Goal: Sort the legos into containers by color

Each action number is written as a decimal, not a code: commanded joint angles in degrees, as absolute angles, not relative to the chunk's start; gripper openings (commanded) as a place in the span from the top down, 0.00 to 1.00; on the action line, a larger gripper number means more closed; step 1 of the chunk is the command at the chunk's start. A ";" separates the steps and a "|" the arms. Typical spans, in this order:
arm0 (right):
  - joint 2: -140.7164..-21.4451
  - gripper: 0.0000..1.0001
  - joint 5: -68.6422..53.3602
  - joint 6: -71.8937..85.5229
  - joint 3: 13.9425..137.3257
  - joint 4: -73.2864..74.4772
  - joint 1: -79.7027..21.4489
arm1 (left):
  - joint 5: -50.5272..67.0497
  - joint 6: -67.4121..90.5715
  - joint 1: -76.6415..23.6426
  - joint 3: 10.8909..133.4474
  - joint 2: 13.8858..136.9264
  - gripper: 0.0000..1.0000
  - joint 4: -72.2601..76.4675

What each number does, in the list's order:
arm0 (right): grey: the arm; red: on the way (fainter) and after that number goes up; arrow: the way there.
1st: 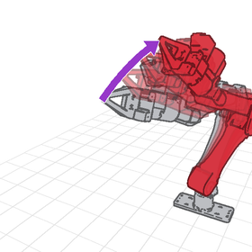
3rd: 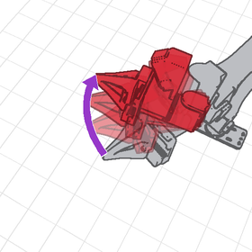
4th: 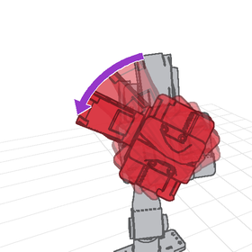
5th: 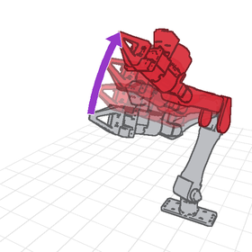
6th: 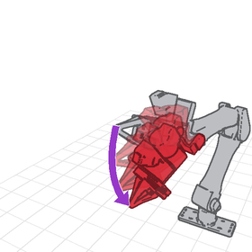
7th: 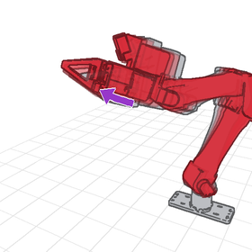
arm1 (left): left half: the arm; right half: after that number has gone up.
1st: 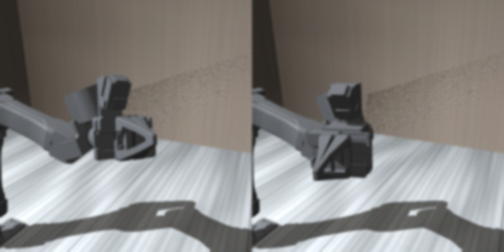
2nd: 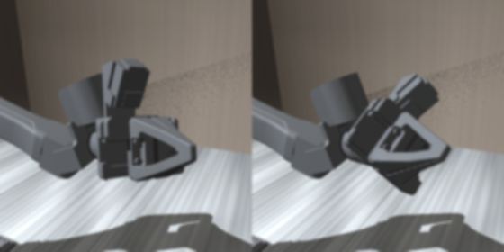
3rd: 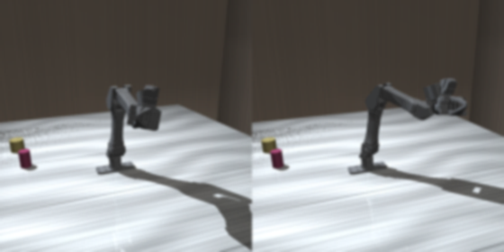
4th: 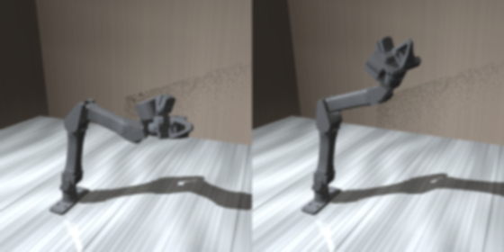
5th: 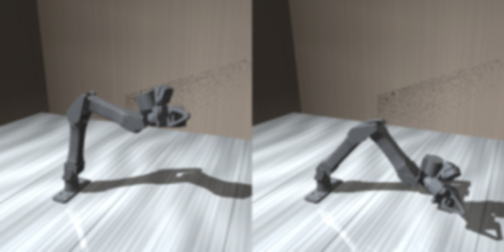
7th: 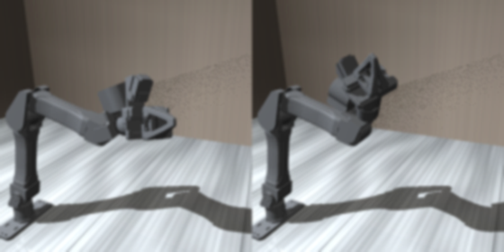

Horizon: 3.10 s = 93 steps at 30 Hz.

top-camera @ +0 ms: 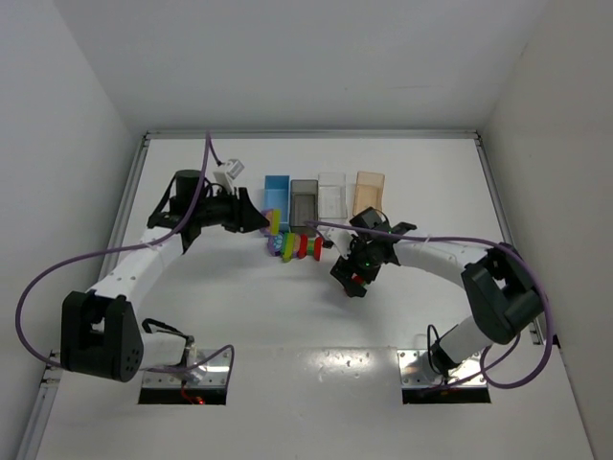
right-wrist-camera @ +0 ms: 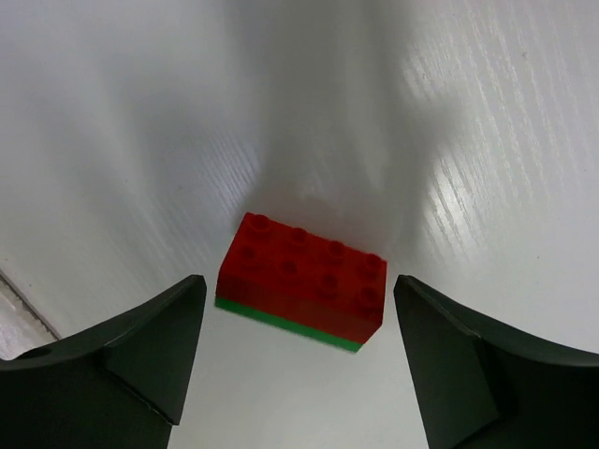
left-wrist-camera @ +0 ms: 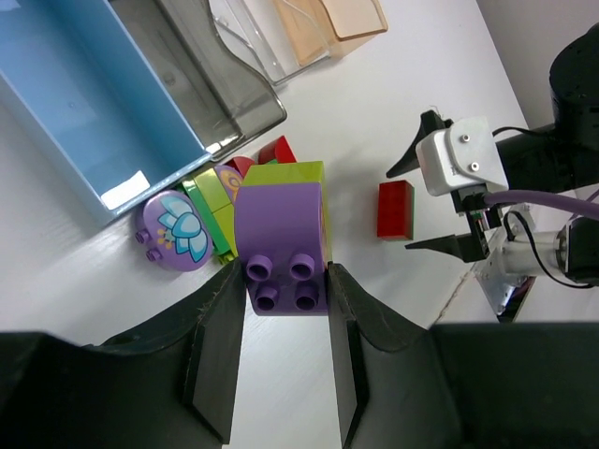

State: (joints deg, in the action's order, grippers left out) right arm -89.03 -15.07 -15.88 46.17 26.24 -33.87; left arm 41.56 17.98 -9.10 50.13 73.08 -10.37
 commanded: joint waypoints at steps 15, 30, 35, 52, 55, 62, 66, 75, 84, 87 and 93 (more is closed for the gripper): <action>-80.06 0.15 -47.92 -7.66 62.12 27.52 -31.11 | 59.47 15.91 -9.58 48.69 67.68 1.00 -6.43; -90.44 0.19 -69.61 18.98 64.24 -1.93 -29.53 | 71.71 28.56 -11.16 49.22 67.67 1.00 5.69; -91.58 0.19 -69.61 19.51 64.86 -2.55 -29.00 | 72.25 29.62 -11.78 48.69 67.68 1.00 6.86; -95.01 0.20 -69.61 25.31 68.90 -8.44 -29.53 | 71.63 30.67 -11.78 47.11 68.20 1.00 7.38; -95.54 0.21 -69.61 25.84 68.91 -8.96 -29.53 | 71.63 30.67 -12.30 46.59 68.20 1.00 7.38; -96.06 0.34 -69.08 25.84 69.43 -8.96 -30.06 | 71.10 30.67 -12.30 46.58 68.20 1.00 7.38; -96.06 0.46 -69.08 25.84 69.43 -8.96 -30.59 | 70.58 30.67 -12.30 46.58 68.20 1.00 7.91; -96.59 0.79 -69.08 25.84 69.43 -8.96 -31.64 | 67.95 30.67 -12.30 46.05 68.20 1.00 7.91; -93.43 0.94 -69.08 21.81 66.97 -4.23 -30.50 | 61.45 29.97 -10.91 46.58 67.68 1.00 7.38; -92.12 0.95 -69.08 16.36 66.97 2.18 -30.50 | 59.51 31.90 -9.15 46.58 67.06 1.00 10.79; -90.44 0.97 -68.55 8.27 66.45 11.41 -29.36 | 57.39 33.49 -8.00 47.11 67.06 1.00 14.23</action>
State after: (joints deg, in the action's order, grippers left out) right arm -93.32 -65.36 16.21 66.74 3.64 -29.69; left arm 63.26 31.73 -10.66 46.13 68.77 7.62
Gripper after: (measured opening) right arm 0.377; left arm 0.412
